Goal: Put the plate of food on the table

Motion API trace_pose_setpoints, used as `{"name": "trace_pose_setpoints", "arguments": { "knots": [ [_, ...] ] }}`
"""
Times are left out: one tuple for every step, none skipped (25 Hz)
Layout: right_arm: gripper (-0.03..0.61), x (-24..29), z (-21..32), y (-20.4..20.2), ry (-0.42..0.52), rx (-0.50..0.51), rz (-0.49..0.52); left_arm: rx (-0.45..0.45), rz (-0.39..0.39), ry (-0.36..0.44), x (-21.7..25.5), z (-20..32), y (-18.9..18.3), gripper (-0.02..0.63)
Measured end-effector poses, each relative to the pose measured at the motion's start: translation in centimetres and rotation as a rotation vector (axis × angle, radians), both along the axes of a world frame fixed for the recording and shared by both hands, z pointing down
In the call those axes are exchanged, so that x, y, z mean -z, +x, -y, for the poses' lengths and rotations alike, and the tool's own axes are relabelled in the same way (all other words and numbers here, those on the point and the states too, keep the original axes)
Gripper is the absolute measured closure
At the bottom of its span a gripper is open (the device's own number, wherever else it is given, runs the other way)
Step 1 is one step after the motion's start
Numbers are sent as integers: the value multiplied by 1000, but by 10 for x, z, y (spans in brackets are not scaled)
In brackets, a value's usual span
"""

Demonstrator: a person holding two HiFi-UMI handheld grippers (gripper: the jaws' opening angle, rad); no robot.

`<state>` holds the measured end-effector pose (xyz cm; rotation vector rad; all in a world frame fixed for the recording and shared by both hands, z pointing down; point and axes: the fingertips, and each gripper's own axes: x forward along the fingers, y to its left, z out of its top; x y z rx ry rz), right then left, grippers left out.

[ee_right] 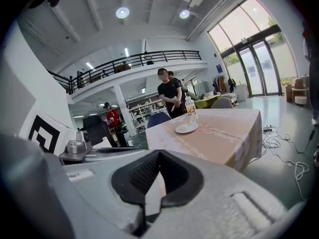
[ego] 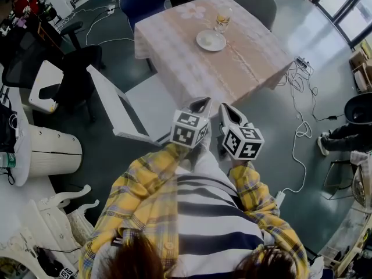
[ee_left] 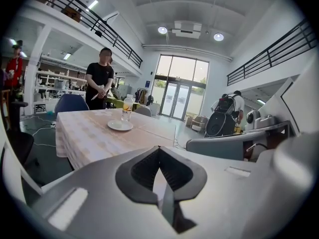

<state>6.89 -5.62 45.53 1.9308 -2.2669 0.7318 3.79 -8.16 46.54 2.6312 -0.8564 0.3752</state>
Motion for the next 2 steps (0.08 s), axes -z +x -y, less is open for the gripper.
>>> {"name": "trace_pose_setpoints", "arguments": {
  "knots": [
    [581, 0, 0, 1, 0, -1, -1, 1, 0, 4, 1, 1, 0, 614],
    [581, 0, 1, 2, 1, -1, -3, 3, -1, 7, 3, 2, 0, 614]
  ]
}}
